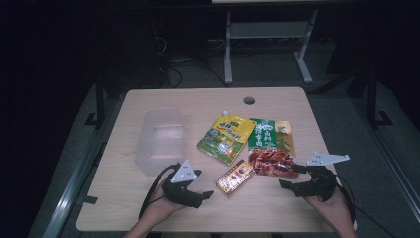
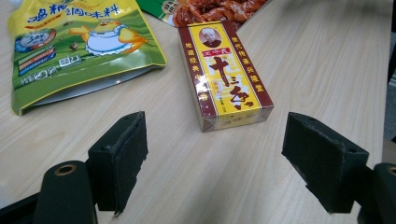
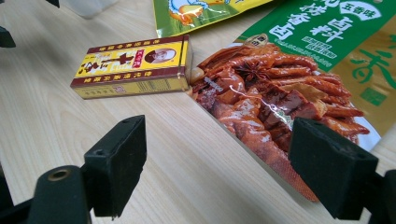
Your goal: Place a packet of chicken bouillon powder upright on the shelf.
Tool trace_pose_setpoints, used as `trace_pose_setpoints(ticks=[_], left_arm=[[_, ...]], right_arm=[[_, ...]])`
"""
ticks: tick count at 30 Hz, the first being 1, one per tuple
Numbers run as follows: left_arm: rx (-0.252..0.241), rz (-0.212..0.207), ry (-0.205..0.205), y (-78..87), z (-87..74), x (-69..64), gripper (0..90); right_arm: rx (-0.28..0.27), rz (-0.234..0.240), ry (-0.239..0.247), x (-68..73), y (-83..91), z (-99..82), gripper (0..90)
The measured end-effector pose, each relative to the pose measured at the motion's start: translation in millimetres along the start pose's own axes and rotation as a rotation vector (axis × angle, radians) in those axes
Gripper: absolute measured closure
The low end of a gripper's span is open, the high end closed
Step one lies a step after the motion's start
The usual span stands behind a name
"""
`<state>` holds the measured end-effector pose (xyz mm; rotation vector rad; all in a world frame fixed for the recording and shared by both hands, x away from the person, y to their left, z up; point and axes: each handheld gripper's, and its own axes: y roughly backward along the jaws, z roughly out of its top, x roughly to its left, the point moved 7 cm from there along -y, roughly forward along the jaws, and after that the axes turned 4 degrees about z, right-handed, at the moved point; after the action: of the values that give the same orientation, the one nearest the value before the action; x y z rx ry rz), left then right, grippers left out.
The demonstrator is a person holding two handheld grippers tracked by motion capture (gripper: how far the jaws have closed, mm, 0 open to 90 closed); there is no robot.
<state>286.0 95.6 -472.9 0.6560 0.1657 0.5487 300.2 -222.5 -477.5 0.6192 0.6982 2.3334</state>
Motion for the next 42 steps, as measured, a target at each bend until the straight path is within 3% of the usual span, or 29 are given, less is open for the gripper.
trace_pose_setpoints(ticks=[11, 18, 21, 27, 32, 33, 40, 42], left_arm=[[0.008, -0.003, -0.002, -1.1, -1.4, -0.8, 23.1], [0.000, 0.002, 0.000, -2.2, 12.0, 3.5, 26.0], [-0.003, 0.019, -0.011, -2.3, 20.7, 9.2, 28.3], [-0.012, 0.042, 0.000, -11.4, 40.8, 17.8, 31.6], [-0.014, 0.056, -0.001, -21.8, 54.5, 21.2, 35.3], [-0.015, 0.059, 0.009, -24.8, 57.7, 24.1, 38.0], [0.000, 0.078, 0.070, -44.5, 68.1, 41.1, 44.2], [0.035, 0.083, 0.065, -53.2, 69.4, 44.3, 44.4]], right_arm=[[-0.005, 0.008, -0.003, 1.0, -2.2, 2.3, 16.5], [-0.036, 0.034, -0.023, 1.8, -4.8, 17.1, 15.5], [-0.032, 0.037, -0.042, 0.8, -9.7, 27.4, 15.3], [-0.027, 0.032, -0.010, 4.8, -24.1, 67.0, 15.4], [-0.020, 0.041, -0.012, 4.9, -35.5, 88.9, 15.6], [-0.014, 0.052, -0.012, 2.8, -43.2, 99.3, 15.8], [0.028, 0.043, -0.040, -10.4, -68.1, 125.8, 17.6], [0.034, 0.035, -0.052, -18.5, -77.0, 138.2, 17.8]])
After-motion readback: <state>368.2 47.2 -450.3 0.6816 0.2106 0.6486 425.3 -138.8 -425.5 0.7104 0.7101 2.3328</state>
